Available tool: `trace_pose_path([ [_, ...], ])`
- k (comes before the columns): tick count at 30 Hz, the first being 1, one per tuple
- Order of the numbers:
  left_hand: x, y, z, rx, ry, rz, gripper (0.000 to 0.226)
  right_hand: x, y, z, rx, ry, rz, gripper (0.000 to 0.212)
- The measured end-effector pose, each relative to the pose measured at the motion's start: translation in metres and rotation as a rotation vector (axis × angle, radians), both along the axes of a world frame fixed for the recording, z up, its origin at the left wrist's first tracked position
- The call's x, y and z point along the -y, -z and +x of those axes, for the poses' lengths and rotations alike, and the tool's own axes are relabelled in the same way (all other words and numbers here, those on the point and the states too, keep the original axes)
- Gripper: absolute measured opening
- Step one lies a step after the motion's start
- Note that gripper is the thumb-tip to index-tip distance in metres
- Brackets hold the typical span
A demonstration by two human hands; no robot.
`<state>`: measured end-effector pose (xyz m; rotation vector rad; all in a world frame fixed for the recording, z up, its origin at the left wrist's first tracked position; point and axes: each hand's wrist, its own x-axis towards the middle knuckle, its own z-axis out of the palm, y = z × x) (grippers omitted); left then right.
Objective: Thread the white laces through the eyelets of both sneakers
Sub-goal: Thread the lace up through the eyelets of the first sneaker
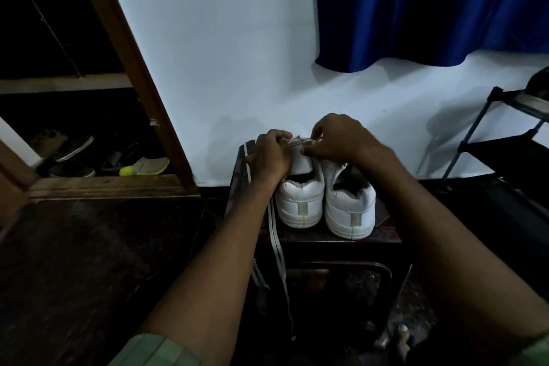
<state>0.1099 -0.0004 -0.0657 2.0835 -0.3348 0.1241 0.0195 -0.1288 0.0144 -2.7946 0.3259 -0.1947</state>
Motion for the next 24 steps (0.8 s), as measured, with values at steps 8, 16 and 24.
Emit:
trace_pose_path([
  [8,-0.002,0.001,0.002,-0.028,-0.006,0.015,0.022,0.0,-0.005,0.001,0.463,-0.011,0.288,0.042],
  [16,-0.003,0.005,0.006,-0.056,-0.001,0.007,0.023,-0.001,-0.013,-0.006,0.442,-0.013,1.476,0.044],
  [24,-0.003,0.003,0.003,0.003,0.002,0.015,0.023,0.01,0.001,-0.002,0.075,-0.029,0.082,0.045],
])
